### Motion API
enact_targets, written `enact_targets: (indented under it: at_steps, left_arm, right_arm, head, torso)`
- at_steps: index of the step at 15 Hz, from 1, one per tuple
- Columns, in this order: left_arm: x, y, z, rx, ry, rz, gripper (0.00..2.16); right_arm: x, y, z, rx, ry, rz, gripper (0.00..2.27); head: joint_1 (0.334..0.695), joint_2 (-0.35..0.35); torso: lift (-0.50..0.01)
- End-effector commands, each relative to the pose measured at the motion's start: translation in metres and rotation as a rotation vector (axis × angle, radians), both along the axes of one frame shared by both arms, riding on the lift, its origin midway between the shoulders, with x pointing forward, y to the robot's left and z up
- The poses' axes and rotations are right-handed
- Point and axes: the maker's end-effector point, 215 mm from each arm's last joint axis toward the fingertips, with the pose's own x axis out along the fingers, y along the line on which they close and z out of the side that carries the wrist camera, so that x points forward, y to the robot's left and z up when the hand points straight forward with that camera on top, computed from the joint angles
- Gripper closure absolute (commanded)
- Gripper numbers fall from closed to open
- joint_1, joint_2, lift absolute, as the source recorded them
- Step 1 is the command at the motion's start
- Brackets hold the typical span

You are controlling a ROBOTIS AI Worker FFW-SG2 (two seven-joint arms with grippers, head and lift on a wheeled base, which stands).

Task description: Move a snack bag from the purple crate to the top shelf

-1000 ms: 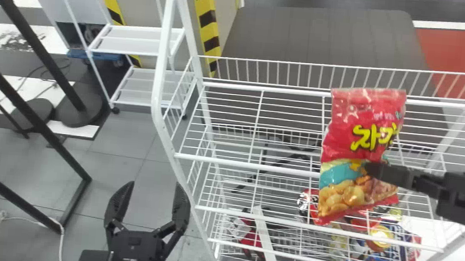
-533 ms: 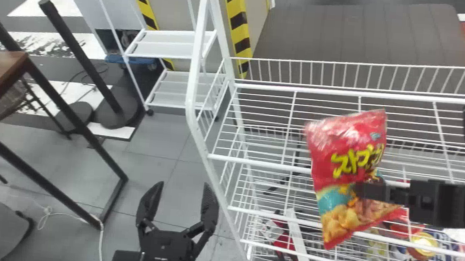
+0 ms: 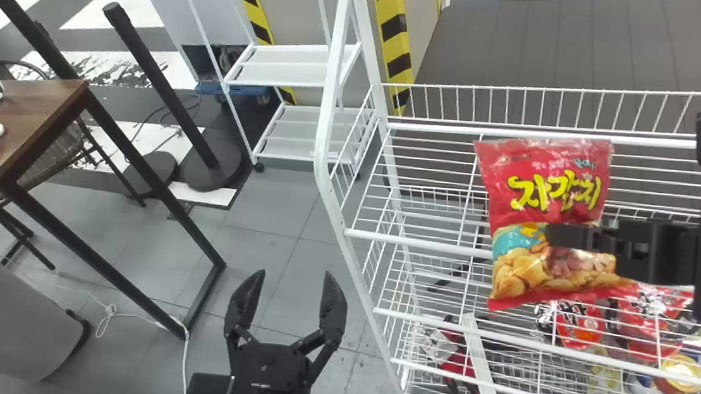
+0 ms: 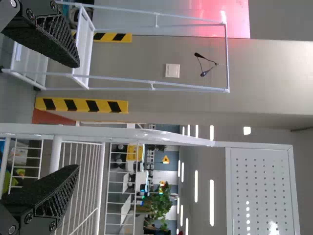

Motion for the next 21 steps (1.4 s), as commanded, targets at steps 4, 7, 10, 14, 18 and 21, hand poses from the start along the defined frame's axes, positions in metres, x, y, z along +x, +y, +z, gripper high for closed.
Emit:
enact_targets:
  at_steps: [4,7,10,14,18,21]
  left_arm:
    - [0.001,0.005,0.001,0.000,-0.003,0.004,0.08]
    - [0.001,0.010,0.002,0.000,-0.004,0.014,0.08]
    - [-0.001,0.017,0.003,-0.002,-0.008,0.027,0.08]
    - [0.000,0.023,0.002,0.000,-0.011,0.034,0.08]
    - [0.001,0.025,0.001,0.001,-0.014,0.039,0.08]
    - [0.001,0.026,-0.002,0.002,-0.013,0.042,0.08]
  right_arm:
    - [0.047,0.013,0.019,0.037,-0.112,-0.024,2.07]
    - [0.090,0.023,0.037,0.088,-0.250,-0.078,2.07]
    - [0.119,0.030,0.038,0.082,-0.317,-0.108,2.07]
    - [0.142,0.034,0.029,0.080,-0.374,-0.131,2.07]
    - [0.151,0.034,0.012,0.065,-0.392,-0.140,2.06]
    - [0.150,0.037,-0.004,0.061,-0.368,-0.125,2.03]
  head:
    - [0.695,0.350]
    - [0.695,0.350]
    - [0.695,0.350]
    - [0.695,0.350]
    - [0.695,0.350]
    - [0.695,0.350]
  torso:
    - [0.000]
    - [0.000]
    - [0.000]
    - [0.000]
    - [0.000]
    - [0.000]
